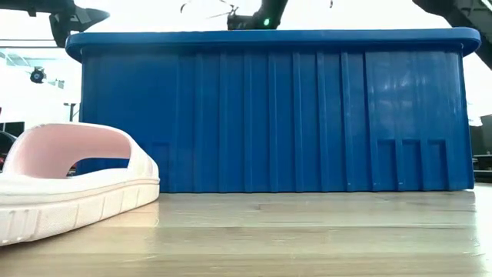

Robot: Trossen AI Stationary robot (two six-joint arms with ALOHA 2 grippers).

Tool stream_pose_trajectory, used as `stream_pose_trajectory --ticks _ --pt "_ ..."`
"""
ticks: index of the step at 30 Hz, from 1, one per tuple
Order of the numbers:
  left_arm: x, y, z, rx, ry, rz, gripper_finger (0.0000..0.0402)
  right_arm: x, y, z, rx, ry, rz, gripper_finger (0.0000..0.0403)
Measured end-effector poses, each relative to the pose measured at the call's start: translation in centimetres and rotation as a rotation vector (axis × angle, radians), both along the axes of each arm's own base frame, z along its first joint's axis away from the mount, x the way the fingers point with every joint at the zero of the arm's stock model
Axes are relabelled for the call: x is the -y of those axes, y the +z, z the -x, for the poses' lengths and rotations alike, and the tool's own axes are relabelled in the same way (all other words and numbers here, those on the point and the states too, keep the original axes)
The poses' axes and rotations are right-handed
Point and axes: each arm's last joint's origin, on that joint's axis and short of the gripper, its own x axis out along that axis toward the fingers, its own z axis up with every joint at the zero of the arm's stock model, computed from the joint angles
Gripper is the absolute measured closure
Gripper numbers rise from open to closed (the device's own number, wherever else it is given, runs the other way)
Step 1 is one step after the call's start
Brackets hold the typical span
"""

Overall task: Pick and place slides into bin
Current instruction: Put the pink slide into the bin

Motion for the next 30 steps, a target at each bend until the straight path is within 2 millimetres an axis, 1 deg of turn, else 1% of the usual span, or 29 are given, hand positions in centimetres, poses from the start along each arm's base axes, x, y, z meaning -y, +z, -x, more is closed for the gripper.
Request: stream_pose_trajectory --ticks 3,5,14,18,20,25,30 --pt "0.0 0.0 0.0 0.016 -0.004 0.016 0.0185 0.3 -1.9 -0.9 -0.058 0.009 -0.012 0.0392" --pt "0.0 0.0 0.1 0.017 -0.004 0.016 0.0185 0.4 -2.8 -1.4 -0.08 0.013 -0.015 0.0392" --pt "0.0 0.0 0.1 0.016 -0.002 0.013 0.0185 0.5 -5.4 -2.3 -0.146 0.015 -0.032 0.0392" --pt "0.0 0.0 0.2 0.01 0.002 0.012 0.0185 0.6 -7.2 -2.6 -0.131 0.024 -0.059 0.0392" --pt "0.0 0.0 0.2 0.01 0.005 0.013 0.0185 0.6 -8.0 -2.6 -0.143 0.019 -0.038 0.0392" --pt "-0.1 0.0 0.2 0.009 0.006 0.013 0.0185 0.6 -9.0 -2.5 -0.113 0.027 -0.001 0.0392" --pt "0.0 0.0 0.1 0.007 0.006 0.013 0.0185 0.7 -10.2 -1.4 -0.118 0.011 0.013 0.0392"
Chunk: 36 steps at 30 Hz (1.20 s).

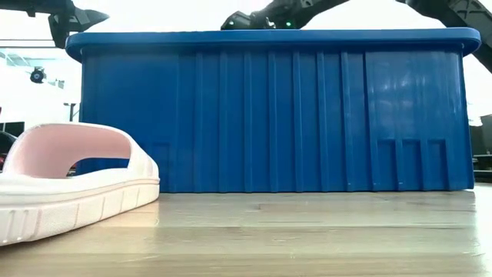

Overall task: Pick and place slides into bin
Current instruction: Put the pink slide into the bin

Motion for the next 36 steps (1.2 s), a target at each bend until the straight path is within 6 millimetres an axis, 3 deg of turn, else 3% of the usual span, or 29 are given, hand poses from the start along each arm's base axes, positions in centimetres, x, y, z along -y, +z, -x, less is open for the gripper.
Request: stream_pose_trajectory --ticks 11,20,31,36 --pt "0.0 0.0 0.0 0.001 0.0 0.0 0.0185 0.2 -2.1 0.7 0.041 0.044 0.013 0.0392" --pt "0.0 0.0 0.0 0.006 -0.002 0.004 0.0185 2.0 -4.5 2.0 0.002 0.002 -0.008 0.0392" --pt "0.0 0.0 0.0 0.007 -0.002 0.004 0.0185 2.6 -4.7 2.0 0.018 0.05 -0.013 0.0392" --pt "0.0 0.0 0.0 0.007 -0.002 0.004 0.0185 2.7 -5.8 2.5 -0.038 0.07 -0.018 0.0392"
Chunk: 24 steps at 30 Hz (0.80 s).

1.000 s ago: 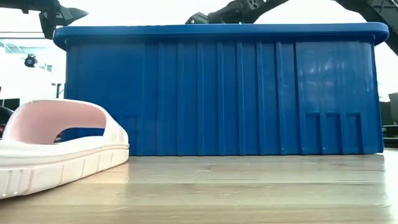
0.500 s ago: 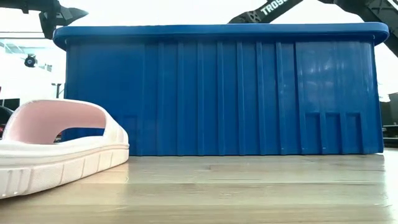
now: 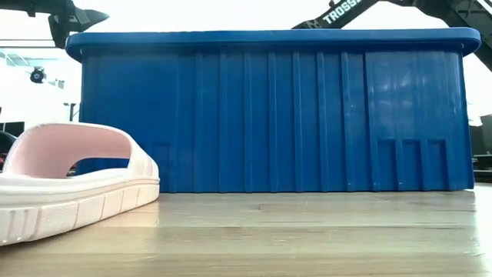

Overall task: Pick and place slides into bin
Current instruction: Put the pink slide into the bin

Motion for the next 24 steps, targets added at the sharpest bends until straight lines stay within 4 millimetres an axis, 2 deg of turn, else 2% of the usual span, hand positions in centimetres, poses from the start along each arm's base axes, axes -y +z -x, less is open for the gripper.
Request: stream_pose_trajectory --ticks 10,24 --pt "0.0 -0.01 -0.01 -0.001 0.0 0.0 0.0185 0.31 -0.11 -0.2 0.081 -0.042 0.014 0.0392" --pt "0.0 -0.01 -0.01 -0.001 0.0 0.0 0.0185 0.44 -0.9 0.34 0.049 -0.053 0.0 0.0384"
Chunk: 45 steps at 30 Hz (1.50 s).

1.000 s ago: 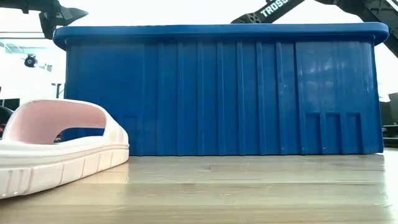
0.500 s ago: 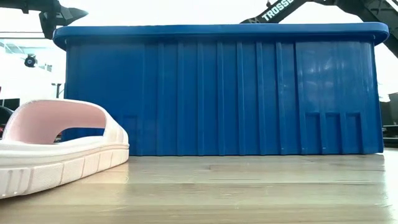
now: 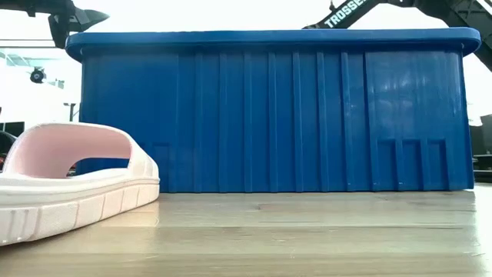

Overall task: Pick and place slides into bin
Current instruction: Put the pink slide into the bin

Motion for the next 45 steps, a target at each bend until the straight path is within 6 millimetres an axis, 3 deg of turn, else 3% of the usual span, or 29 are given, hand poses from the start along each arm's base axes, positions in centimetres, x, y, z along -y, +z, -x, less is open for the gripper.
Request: stream_pose_trajectory --ticks 19,25,34,45 --pt "0.0 0.0 0.0 -0.001 0.0 0.0 0.0185 0.0 0.1 0.3 0.06 -0.126 -0.067 0.0224" --pt "0.0 0.0 0.0 -0.001 0.0 0.0 0.0185 -0.1 0.2 0.3 0.083 -0.15 -0.097 0.0217" --pt "0.0 0.0 0.0 -0.001 -0.001 -0.001 0.0185 -0.2 2.3 -0.5 0.103 -0.018 -0.21 0.0218" --pt "0.0 0.0 0.0 -0.001 0.0 0.0 0.0185 -0.2 2.1 0.0 0.035 -0.004 -0.22 0.0218"
